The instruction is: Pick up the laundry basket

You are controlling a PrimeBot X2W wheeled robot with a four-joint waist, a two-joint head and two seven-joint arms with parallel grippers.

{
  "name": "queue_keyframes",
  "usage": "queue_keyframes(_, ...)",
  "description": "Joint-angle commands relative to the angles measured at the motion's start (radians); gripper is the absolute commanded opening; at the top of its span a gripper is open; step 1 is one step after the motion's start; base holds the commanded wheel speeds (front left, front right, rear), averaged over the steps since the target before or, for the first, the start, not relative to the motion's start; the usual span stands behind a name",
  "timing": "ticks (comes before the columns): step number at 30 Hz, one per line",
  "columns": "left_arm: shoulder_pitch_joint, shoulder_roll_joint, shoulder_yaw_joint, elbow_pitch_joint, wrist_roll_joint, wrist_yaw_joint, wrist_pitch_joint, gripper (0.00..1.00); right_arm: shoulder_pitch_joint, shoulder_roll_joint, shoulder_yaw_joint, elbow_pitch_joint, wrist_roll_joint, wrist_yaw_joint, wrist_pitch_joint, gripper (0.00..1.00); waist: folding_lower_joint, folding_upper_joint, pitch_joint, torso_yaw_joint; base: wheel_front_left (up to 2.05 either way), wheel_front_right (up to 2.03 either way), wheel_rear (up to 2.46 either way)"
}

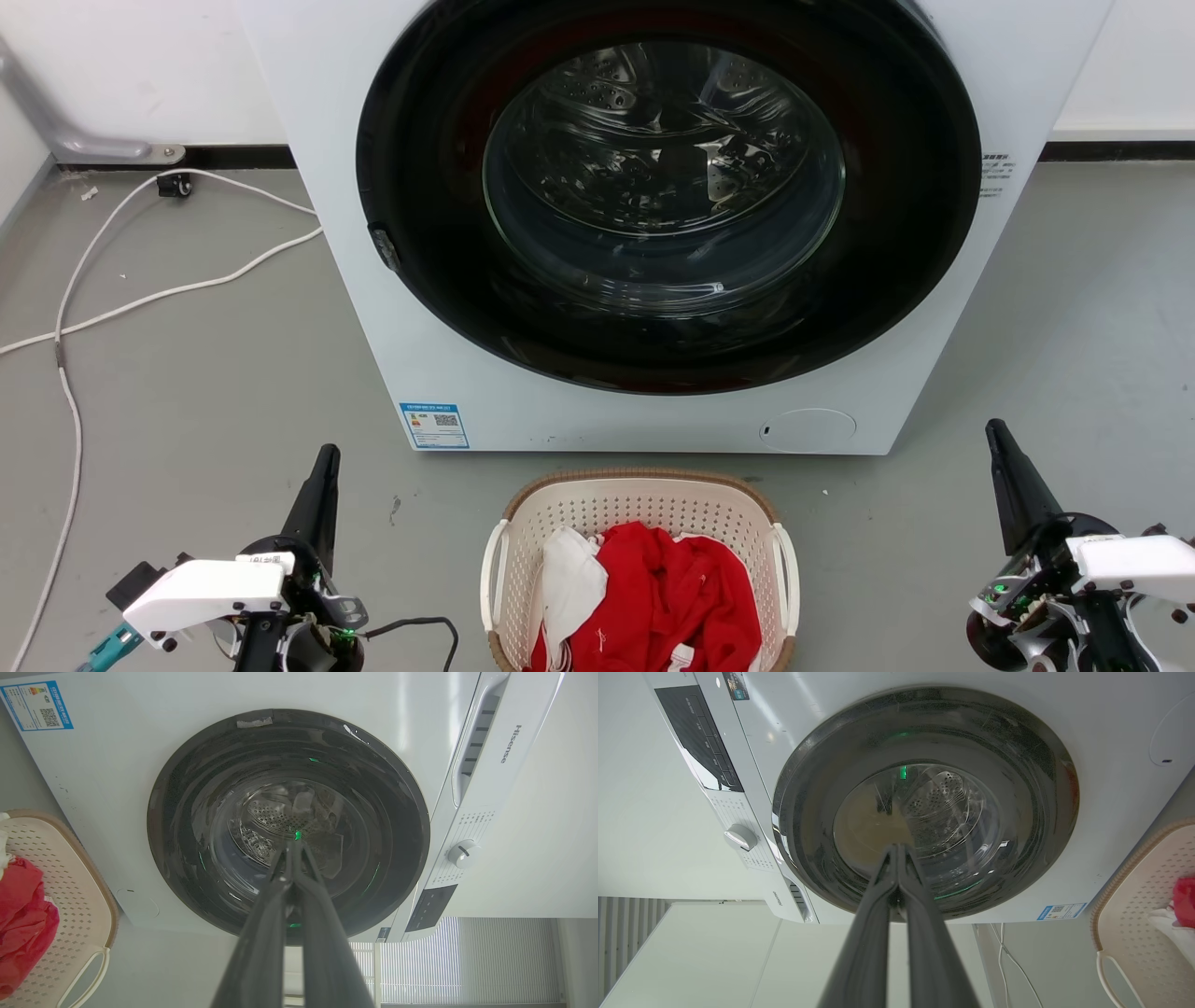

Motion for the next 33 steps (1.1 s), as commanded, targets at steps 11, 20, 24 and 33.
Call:
queue_keyframes(11,-0.01,-0.002,0.004,0.001,0.009,-0.004,0.004,0.0,-0.011,0.004,-0.003,0.001,-0.007,0.0,0.004,0.0,0.0,0.0,0.0,0.0,0.0,0.0,0.0)
queue_keyframes(20,-0.011,-0.003,0.006,0.001,0.008,-0.004,0.005,0.0,-0.011,0.005,-0.004,0.001,-0.008,0.0,0.005,0.0,0.0,0.0,0.0,0.0,0.0,0.0,0.0)
queue_keyframes(24,-0.011,-0.004,0.007,0.001,0.009,-0.004,0.006,0.0,-0.011,0.005,-0.005,0.001,-0.008,0.0,0.005,0.0,0.0,0.0,0.0,0.0,0.0,0.0,0.0)
queue_keyframes(33,0.023,-0.01,-0.001,0.023,0.012,0.001,-0.007,1.0,0.025,0.005,0.002,0.022,-0.009,0.0,-0.006,1.0,0.0,0.0,0.0,0.0,0.0,0.0,0.0)
